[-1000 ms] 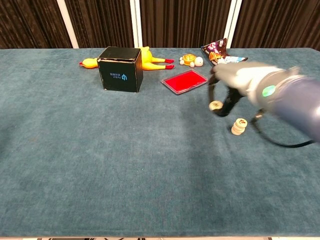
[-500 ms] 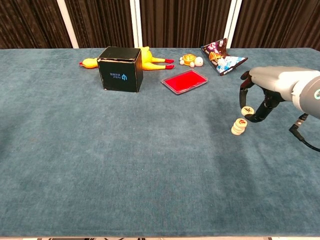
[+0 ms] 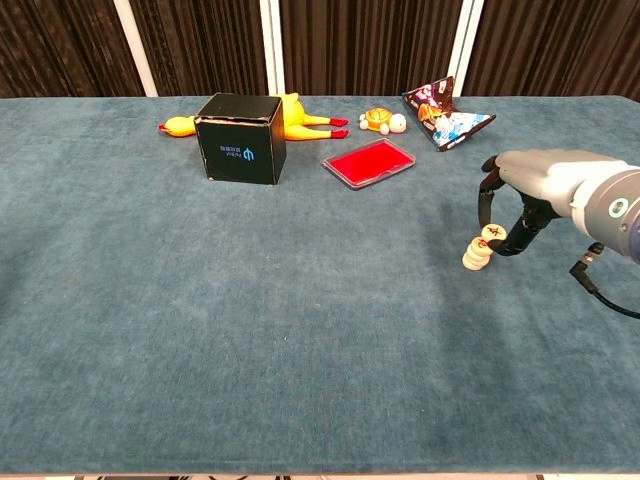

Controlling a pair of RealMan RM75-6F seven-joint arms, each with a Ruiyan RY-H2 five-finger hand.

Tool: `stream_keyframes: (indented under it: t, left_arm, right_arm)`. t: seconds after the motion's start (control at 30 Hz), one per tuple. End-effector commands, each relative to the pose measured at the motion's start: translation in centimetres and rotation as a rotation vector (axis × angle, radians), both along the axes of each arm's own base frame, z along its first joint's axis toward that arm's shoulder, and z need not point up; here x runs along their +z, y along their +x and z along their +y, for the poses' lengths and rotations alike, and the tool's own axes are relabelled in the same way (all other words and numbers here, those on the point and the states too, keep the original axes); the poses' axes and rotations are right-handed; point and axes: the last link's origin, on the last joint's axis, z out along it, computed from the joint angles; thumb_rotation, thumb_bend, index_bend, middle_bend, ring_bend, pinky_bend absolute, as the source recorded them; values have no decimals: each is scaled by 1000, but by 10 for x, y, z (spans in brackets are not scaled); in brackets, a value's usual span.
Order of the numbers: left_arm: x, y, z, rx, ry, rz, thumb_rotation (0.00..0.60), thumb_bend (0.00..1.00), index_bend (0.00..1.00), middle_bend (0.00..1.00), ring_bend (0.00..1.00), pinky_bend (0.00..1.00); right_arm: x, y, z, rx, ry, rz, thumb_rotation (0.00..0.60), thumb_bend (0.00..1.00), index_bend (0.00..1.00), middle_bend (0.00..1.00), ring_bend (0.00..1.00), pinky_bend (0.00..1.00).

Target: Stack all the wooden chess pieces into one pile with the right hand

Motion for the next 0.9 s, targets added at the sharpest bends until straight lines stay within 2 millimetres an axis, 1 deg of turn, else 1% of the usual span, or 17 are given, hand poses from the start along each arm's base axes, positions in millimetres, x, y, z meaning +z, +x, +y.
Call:
stream_keyframes:
  t: [0.03, 0.37, 0.6, 0.9]
  left_arm:
    - [0, 0, 0, 1, 1, -1, 600, 10, 47, 10, 0, 154]
    - [0, 0, 0, 2, 2, -1, 600, 10, 47, 10, 0, 154]
    - [0, 0, 0, 3, 3, -10, 600, 10, 47, 10, 0, 154]
    - [1, 0, 0, 0, 3, -8, 600, 10, 47, 10, 0, 154]
  right_arm:
    - [-1, 1, 1, 3, 2, -1, 600, 418, 504, 0, 0, 0]
    - [-6, 3, 2, 8, 10, -6, 600, 418, 504, 0, 0, 0]
    - [-7, 5, -2, 7, 3, -4, 600, 418, 504, 0, 0, 0]
    - [-9, 6, 1, 8, 14, 0, 600, 418, 488, 0, 0, 0]
